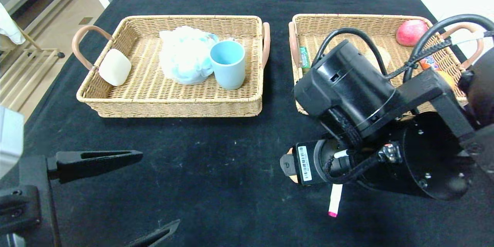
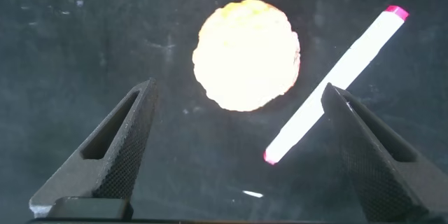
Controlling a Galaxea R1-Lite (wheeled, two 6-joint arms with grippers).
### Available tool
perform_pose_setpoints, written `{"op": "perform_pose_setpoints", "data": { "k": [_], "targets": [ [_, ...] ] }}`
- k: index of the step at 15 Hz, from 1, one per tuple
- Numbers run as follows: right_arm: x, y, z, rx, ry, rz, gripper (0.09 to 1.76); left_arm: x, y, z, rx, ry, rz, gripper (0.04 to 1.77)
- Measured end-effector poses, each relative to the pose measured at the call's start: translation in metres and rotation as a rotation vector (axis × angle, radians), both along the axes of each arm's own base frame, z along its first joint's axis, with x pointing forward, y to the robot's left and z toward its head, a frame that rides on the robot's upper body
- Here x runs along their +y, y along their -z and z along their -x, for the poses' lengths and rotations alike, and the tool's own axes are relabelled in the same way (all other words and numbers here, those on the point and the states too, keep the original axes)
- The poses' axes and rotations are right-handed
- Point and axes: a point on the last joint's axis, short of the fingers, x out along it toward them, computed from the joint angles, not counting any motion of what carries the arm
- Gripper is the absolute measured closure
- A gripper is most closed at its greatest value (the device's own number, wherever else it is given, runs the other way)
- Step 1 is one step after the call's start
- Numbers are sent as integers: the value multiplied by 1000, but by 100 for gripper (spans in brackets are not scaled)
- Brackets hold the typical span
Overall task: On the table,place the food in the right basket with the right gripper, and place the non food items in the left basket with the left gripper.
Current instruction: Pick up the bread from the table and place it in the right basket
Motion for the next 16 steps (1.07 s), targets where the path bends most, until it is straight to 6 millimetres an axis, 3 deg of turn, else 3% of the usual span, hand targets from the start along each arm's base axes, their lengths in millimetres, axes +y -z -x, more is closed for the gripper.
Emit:
{"op": "perform_pose_setpoints", "data": {
  "k": [6, 16],
  "targets": [
    [13, 14, -6, 26, 14, 10, 14, 7, -2, 0, -19, -34, -12, 9],
    [17, 23, -16, 40, 36, 25, 14, 16, -1, -5, -38, -112, -33, 9]
  ]
}}
